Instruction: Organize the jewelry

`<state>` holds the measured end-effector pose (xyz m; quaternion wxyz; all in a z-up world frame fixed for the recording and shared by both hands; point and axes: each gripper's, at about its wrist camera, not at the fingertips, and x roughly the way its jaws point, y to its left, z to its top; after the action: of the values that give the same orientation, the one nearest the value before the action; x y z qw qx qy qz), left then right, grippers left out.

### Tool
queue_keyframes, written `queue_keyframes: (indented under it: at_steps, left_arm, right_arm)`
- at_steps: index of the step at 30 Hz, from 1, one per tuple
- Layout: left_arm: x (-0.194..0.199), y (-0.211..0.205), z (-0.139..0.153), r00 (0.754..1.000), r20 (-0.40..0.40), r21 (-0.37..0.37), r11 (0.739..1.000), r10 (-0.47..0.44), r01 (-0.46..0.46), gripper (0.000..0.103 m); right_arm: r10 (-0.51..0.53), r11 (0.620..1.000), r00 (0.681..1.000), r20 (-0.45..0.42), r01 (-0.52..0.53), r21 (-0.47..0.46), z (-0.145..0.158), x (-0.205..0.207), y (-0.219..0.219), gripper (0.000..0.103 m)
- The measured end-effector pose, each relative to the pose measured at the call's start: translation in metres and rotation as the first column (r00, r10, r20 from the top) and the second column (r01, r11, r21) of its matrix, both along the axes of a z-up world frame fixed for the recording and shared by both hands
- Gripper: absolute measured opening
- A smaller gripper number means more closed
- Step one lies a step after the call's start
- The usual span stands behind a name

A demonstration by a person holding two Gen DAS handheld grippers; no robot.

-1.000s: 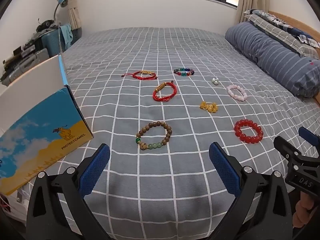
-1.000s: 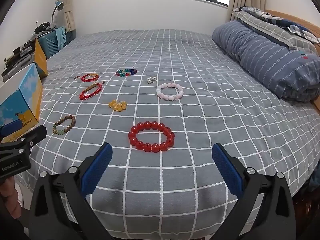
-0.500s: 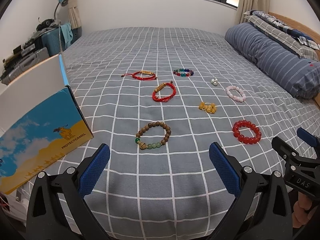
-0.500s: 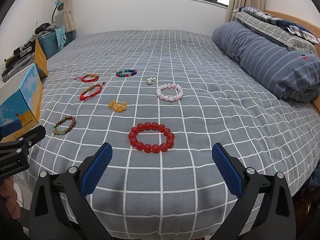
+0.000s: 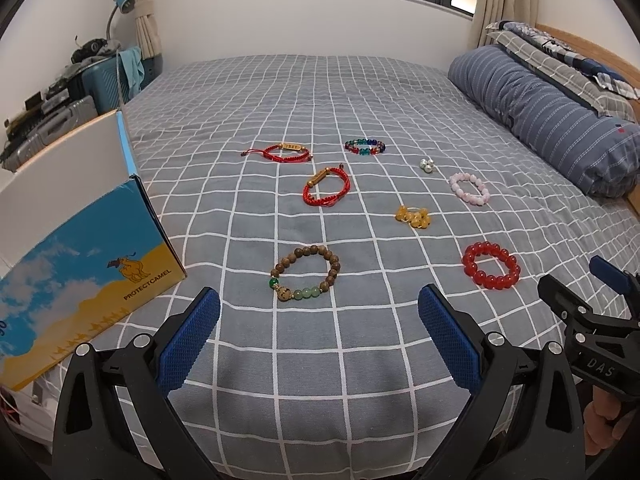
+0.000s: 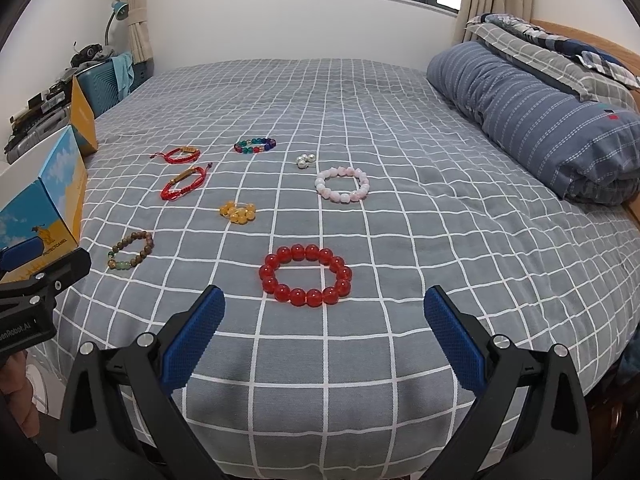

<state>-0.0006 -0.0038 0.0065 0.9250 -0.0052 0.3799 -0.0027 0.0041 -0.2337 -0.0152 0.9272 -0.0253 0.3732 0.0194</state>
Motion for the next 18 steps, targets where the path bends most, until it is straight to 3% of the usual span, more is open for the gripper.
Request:
queue_keyframes:
  at_steps: [10,18]
  left_arm:
    - [0.004,-0.003,-0.003,1.0,-0.01,0.013,1.0,0.001,0.0,0.097]
    - [0.031,-0.003,0.005,0.998,-0.017,-0.071,0.996,-0.059,0.058,0.097]
  right_arm:
    - [0.015,1.0,1.0,-0.013,-0.015,0.012,-0.004,0.004,0.001,0.096]
    - [0.043,0.999,0.999,-0.005,-0.043,0.007,0.005,0.019,-0.001,0.096]
